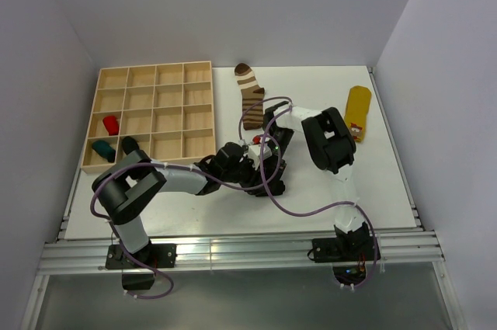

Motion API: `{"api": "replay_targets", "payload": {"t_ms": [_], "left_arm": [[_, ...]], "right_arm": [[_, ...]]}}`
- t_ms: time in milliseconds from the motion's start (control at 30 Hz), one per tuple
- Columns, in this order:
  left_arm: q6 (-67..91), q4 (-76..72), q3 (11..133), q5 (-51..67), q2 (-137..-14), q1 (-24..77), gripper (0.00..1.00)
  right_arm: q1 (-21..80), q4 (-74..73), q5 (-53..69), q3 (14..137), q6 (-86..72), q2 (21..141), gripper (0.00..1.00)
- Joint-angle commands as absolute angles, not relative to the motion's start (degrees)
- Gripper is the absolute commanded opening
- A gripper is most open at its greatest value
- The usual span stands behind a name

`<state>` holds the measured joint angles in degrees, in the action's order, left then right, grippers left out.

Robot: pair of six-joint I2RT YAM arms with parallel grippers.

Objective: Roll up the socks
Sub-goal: Roll the sock at the center of the board.

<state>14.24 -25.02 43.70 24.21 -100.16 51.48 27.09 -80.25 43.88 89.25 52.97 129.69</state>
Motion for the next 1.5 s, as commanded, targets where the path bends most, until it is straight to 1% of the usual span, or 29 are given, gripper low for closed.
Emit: {"api": "replay_targets", "payload": {"t_ms": [0,267,900,1167,1300,1367,1467], "left_arm": [[13.2,-20.3,42.7,26.1,-101.5,51.4,0.4],[13.4,-20.7,41.3,25.4,-101.6,51.0,0.38],[12.1,-16.3,43.2,25.9,-103.5,50.8,0.32],[13.1,-15.6,43.8,25.3,-105.1,50.9,0.2],[13.0,-14.3,44.5,24.8,-106.0,50.8,0.06],[13.3,-14.0,44.8,23.8,-106.2,50.8,0.01],[13.8,-12.8,45.1,22.6,-106.9,50.8,0.01]], "right_arm": [[26.8,-75.8,40.8,88.9,53.4,131.1,0.19],[26.8,-75.1,40.5,88.2,53.2,131.0,0.19],[26.8,-74.4,40.6,87.5,52.9,130.8,0.19],[26.8,-74.0,40.8,87.3,52.7,130.7,0.19],[26.8,-73.8,41.0,87.2,52.8,130.3,0.2],[26.8,-73.9,41.2,87.0,52.9,130.2,0.2],[26.8,-74.0,41.5,86.7,52.9,129.6,0.24]]}}
